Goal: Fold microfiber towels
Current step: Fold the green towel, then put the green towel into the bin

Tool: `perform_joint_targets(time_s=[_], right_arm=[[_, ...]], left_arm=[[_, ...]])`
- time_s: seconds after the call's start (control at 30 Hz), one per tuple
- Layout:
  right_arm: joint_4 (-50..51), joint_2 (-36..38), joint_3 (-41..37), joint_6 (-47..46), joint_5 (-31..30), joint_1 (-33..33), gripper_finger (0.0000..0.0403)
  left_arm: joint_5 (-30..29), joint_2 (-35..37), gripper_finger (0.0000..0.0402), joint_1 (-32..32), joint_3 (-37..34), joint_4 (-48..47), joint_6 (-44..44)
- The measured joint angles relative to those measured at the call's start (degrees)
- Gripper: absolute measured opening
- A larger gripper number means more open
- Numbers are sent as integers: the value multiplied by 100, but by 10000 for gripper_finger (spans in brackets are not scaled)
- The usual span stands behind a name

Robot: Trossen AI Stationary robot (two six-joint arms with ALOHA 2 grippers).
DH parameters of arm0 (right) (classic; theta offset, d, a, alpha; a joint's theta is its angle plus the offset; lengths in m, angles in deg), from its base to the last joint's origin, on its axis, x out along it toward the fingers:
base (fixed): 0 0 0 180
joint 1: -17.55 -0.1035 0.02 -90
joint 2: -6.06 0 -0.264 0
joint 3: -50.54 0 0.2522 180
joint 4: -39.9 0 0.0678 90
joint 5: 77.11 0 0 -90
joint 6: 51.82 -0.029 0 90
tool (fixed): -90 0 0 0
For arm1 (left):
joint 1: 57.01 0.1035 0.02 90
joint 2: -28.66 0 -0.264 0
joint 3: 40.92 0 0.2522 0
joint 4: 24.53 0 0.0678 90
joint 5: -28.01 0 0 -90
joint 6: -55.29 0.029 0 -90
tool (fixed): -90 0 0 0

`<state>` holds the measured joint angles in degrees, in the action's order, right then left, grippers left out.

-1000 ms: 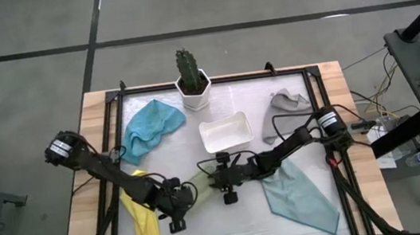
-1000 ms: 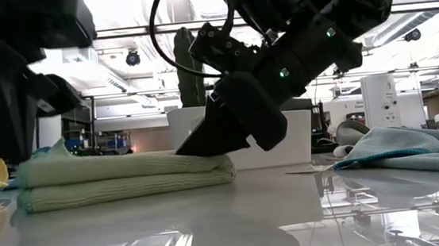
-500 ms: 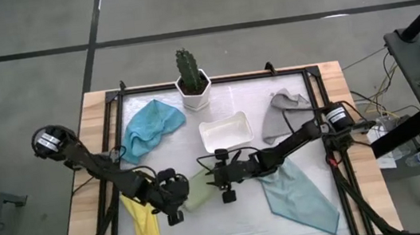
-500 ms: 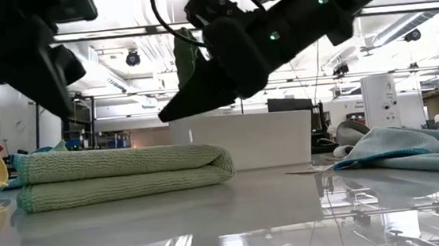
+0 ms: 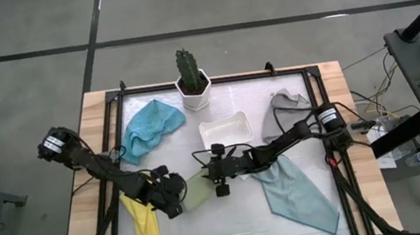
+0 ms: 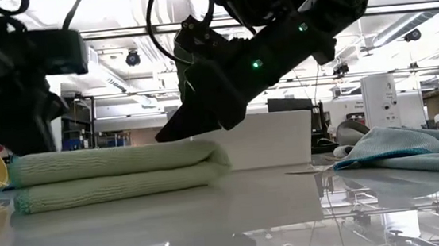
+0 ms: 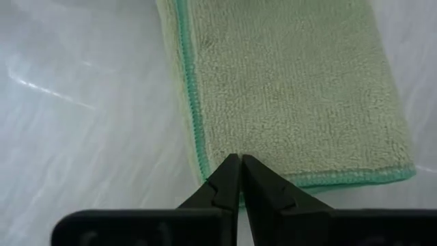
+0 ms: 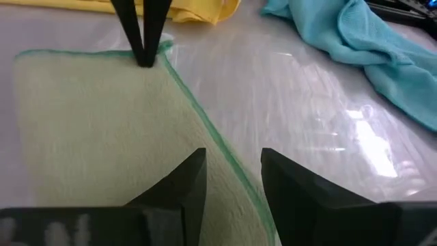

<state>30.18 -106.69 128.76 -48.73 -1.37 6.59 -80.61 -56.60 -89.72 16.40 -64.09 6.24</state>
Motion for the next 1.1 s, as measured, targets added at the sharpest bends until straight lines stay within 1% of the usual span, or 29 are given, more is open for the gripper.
perform_joint_targets(time_s=[0.17, 0.37, 0.5, 0.57, 0.67, 0.77, 0.87, 0.97, 1.1], right_arm=[[93, 91, 1, 63, 47, -28, 132], [366, 472, -13, 33, 120, -96, 132], [804, 714, -11, -494, 166, -89, 132], [1090, 836, -15, -749, 371, -83, 132], [1383, 1052, -11, -1283, 834, -90, 136], [1785, 1224, -11, -1887, 1311, -92, 150], [2224, 1355, -11, -2538, 1728, -90, 173], [2563, 1425, -11, -3227, 2173, -89, 202], [2848, 1425, -59, -3889, 2234, -94, 242]], left_arm=[[105, 2, 4, 0, -23, 22, -14], [149, 121, 4, 0, 162, -18, 193], [169, 260, 4, 0, 275, -44, 459], [169, 351, 4, 0, 307, -55, 524], [169, 413, 4, -4, 329, 36, 552], [131, 373, 4, -4, 238, 537, 589], [46, 137, 4, -4, 117, 1125, 756], [31, -180, 4, -4, 125, 1334, 775], [32, -532, 4, -43, 141, 1339, 761]])
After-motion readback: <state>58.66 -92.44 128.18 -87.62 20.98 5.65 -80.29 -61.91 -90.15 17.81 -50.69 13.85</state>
